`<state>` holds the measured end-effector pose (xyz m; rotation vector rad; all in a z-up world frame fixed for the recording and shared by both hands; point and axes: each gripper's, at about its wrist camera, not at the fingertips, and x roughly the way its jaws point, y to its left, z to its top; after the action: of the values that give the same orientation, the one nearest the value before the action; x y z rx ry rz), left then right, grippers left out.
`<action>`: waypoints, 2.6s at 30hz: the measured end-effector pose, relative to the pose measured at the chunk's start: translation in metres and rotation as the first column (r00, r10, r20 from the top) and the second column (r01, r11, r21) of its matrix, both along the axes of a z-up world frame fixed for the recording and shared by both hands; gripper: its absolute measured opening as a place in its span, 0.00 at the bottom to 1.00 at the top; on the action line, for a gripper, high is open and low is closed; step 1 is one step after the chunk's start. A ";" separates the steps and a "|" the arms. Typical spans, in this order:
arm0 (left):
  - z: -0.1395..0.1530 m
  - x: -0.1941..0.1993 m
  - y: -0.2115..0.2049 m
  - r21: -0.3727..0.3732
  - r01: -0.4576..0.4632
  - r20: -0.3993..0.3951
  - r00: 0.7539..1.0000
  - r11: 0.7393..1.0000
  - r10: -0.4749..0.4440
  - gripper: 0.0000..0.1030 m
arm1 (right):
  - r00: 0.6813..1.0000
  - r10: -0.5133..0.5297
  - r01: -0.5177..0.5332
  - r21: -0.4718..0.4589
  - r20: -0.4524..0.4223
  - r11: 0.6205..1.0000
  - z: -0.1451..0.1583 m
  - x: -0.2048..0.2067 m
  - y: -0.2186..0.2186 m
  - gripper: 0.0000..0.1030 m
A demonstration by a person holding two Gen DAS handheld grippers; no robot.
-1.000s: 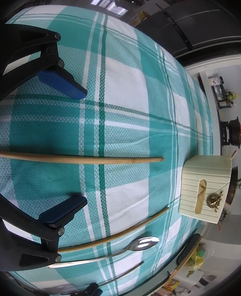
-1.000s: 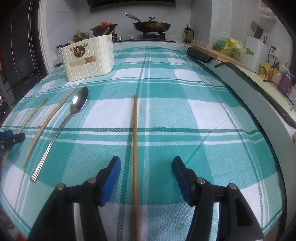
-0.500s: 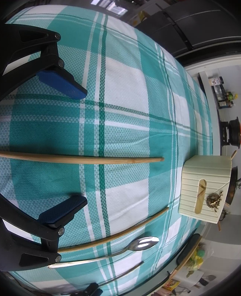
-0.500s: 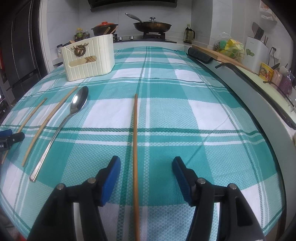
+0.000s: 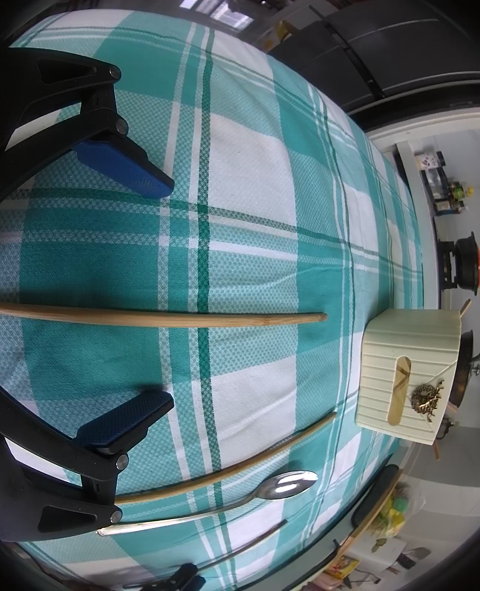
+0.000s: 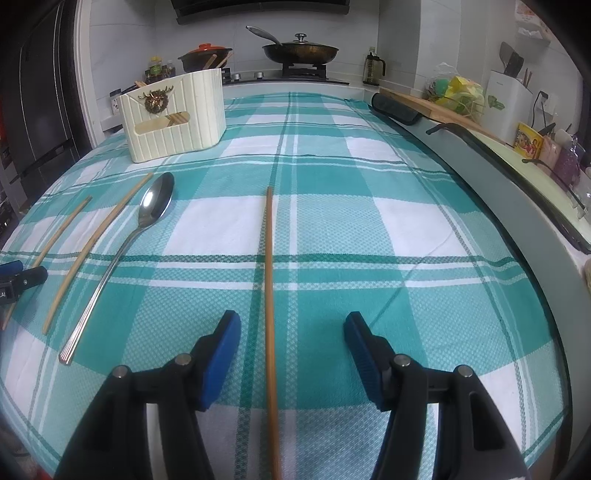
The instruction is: Organize utensils
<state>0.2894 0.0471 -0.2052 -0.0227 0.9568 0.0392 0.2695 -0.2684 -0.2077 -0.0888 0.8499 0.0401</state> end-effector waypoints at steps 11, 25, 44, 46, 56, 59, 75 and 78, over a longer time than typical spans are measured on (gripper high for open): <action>0.000 0.000 0.000 -0.001 0.002 0.000 1.000 1.000 -0.002 1.00 | 1.000 0.000 0.000 0.002 0.000 1.000 0.000 0.000 0.000 0.59; 0.026 0.018 0.011 -0.098 0.157 -0.063 0.984 0.983 -0.164 0.99 | 0.978 0.088 -0.078 0.064 -0.187 0.995 0.010 0.020 -0.010 0.59; 0.013 0.133 0.002 -0.019 0.178 -0.203 0.963 0.984 -0.178 0.55 | 0.950 0.185 -0.188 0.012 -0.253 0.982 0.006 0.144 0.034 0.39; 0.016 0.135 0.000 -0.030 0.186 -0.189 0.964 0.982 -0.189 0.28 | 0.957 0.164 -0.167 0.010 -0.238 0.986 0.008 0.151 0.032 0.16; 0.084 0.094 0.007 -0.101 0.173 0.023 0.985 0.980 -0.171 0.05 | 0.984 0.156 -0.143 0.146 -0.088 0.979 0.058 0.128 0.023 0.05; 0.126 0.068 0.012 -0.129 0.192 0.125 0.976 0.973 -0.176 0.05 | 0.984 0.180 -0.178 0.175 0.003 0.968 0.098 0.103 0.022 0.05; 0.259 0.023 0.024 -0.200 0.249 0.455 0.880 0.948 -0.135 0.05 | 0.876 0.191 -0.285 0.156 0.442 0.946 0.242 0.025 0.045 0.05; 0.282 0.038 0.024 -0.197 0.248 0.486 0.865 0.949 -0.126 0.05 | 0.851 0.184 -0.296 0.161 0.491 0.942 0.267 0.040 0.055 0.05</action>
<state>0.3275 0.0707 0.0770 -0.1682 0.4671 -0.2631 0.3097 -0.2132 0.0594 0.0159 0.3348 0.3434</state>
